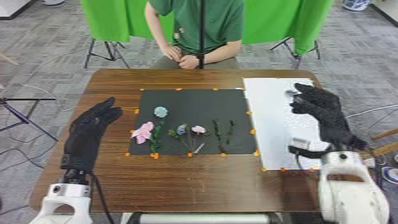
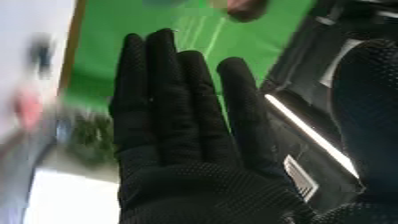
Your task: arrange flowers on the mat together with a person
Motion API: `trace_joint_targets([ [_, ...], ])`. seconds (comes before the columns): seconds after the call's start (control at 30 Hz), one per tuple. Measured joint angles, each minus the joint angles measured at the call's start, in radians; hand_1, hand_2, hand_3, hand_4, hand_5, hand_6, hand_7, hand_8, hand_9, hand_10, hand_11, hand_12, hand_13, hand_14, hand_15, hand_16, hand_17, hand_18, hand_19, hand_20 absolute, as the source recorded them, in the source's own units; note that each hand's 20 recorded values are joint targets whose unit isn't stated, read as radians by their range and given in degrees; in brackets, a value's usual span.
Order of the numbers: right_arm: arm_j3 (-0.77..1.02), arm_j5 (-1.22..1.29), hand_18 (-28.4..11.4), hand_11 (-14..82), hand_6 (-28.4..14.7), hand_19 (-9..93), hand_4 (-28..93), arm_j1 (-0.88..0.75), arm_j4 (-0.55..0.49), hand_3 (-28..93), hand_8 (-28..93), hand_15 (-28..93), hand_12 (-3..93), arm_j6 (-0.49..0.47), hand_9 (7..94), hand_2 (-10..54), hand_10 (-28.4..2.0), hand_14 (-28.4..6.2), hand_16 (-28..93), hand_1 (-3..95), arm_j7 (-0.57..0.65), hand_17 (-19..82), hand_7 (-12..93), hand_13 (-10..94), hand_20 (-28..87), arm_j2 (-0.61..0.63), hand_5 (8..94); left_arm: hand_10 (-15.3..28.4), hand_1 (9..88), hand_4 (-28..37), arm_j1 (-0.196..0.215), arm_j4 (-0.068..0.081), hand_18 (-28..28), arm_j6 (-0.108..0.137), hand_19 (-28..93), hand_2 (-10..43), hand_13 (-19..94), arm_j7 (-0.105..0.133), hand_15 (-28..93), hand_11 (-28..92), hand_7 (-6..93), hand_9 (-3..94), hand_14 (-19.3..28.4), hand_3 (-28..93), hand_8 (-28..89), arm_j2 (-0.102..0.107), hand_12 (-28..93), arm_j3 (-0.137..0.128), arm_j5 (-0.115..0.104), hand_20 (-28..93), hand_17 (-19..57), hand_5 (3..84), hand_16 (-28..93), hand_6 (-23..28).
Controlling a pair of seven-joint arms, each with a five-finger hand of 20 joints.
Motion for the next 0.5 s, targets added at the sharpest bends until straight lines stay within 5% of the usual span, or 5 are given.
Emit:
trace_joint_targets([
  [0.1, -0.022, -0.106, -14.5, 12.6, -5.1, 55, -25, 0.107, 0.082, 70, -8, 32, 19.7, -0.018, 55.9, -9.5, -19.7, -13.9, 21, 31.4, 0.124, 43, 12, 62, 37, 0.088, 53.7, 12.8, 28.7, -18.0, 0.000, 0.000, 11.9, 0.000, 5, -9.5, 33, 0.000, 13, 19, 13.3, 43.5, 16.4, 62, -6, 0.003, 16, 0.006, 0.000, 16, 4.0, 43.4, 5, 3.4],
  [0.3, -0.116, -0.436, -13.1, 12.4, -5.7, 54, -26, 0.329, 0.295, 69, -8, 37, 18.9, -0.262, 57.2, -9.5, -20.2, -14.1, 21, 34.9, 0.177, 48, 11, 63, 37, 0.225, 54.4, 12.8, 28.6, -17.9, 0.001, 0.000, 11.8, 0.000, 5, -9.5, 33, -0.004, 12, 19, 13.1, 43.5, 16.4, 62, -6, 0.003, 16, 0.009, 0.001, 16, 4.0, 43.2, 5, 3.5],
  [0.5, -0.190, -0.686, -13.4, 12.9, -4.7, 55, -27, 0.489, 0.478, 68, -8, 39, 18.6, -0.246, 58.9, -9.5, -20.2, -14.1, 21, 35.9, 0.214, 49, 11, 64, 38, 0.241, 54.1, 12.7, 28.9, -17.8, 0.002, -0.001, 11.9, 0.001, 5, -9.5, 33, -0.004, 12, 19, 12.9, 43.6, 16.3, 62, -6, 0.003, 16, 0.015, 0.000, 16, 4.0, 42.2, 5, 3.4],
])
